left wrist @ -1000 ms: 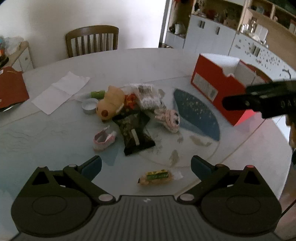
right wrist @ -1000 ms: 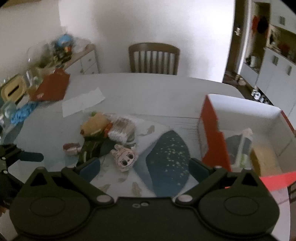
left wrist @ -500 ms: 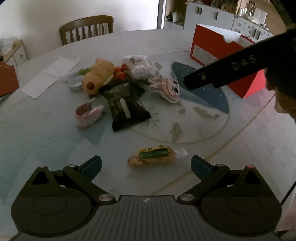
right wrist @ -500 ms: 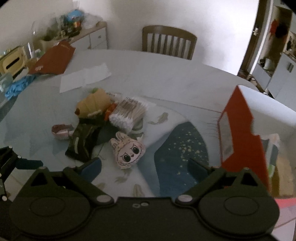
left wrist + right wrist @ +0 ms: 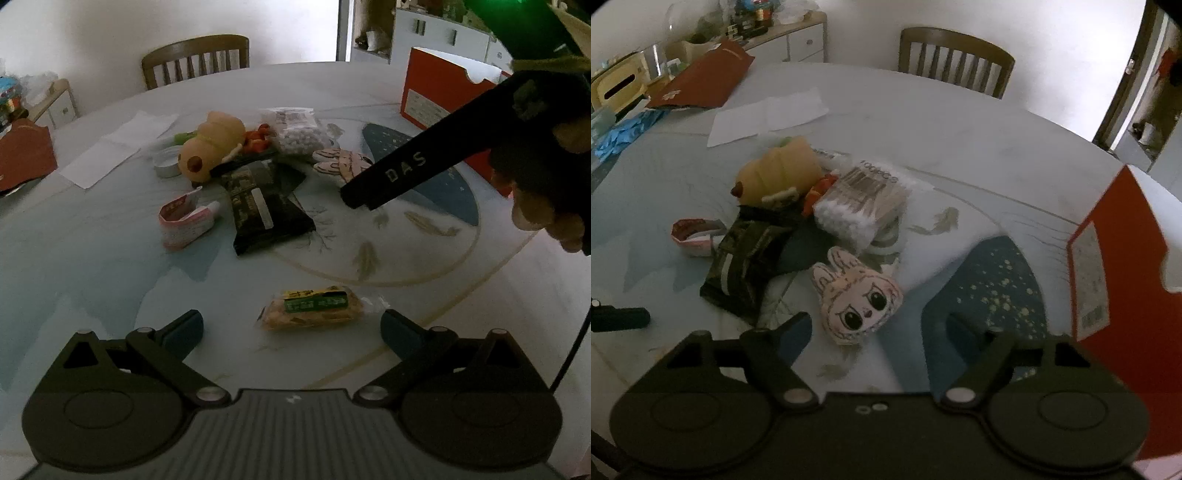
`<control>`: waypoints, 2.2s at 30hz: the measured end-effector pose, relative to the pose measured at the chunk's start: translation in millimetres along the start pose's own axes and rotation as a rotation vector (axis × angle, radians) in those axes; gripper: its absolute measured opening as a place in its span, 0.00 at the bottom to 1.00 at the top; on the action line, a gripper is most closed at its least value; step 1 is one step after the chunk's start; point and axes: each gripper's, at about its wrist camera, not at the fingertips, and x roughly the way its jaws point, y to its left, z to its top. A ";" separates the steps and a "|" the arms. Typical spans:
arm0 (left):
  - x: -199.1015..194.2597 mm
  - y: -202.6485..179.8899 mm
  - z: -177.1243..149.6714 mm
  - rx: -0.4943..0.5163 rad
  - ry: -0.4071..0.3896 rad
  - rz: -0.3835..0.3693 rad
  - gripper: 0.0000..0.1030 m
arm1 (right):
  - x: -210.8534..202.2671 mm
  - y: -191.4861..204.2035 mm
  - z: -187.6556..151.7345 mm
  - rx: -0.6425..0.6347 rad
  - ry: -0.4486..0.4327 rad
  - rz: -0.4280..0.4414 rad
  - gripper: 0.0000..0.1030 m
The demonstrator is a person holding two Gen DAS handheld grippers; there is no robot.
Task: Organize objects
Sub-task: 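Grasp the snack bar with the left tool while the right tool grasps the bunny doll, then carry the snack bar and bunny doll over the shoebox with both tools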
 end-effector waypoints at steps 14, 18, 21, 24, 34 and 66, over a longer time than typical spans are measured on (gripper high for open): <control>-8.9 -11.1 3.9 0.039 -0.018 -0.013 0.49 | 5.3 5.6 5.5 -0.039 0.000 0.031 0.45; -9.7 -11.3 5.4 0.036 -0.018 -0.016 0.32 | 3.0 4.2 4.4 -0.025 -0.010 0.041 0.43; -9.4 -10.6 6.8 0.029 -0.015 -0.018 0.30 | -2.6 1.2 3.6 -0.009 -0.020 0.044 0.43; -9.1 -10.7 7.3 0.021 -0.019 -0.022 0.24 | -12.1 -3.8 0.7 0.015 -0.025 0.037 0.43; -18.0 -6.5 10.3 -0.023 -0.042 -0.040 0.19 | -60.3 -22.6 -22.2 0.082 -0.028 0.019 0.42; -55.4 -127.0 123.7 0.071 -0.195 -0.198 0.19 | -172.6 -146.3 -65.6 0.303 -0.150 -0.098 0.42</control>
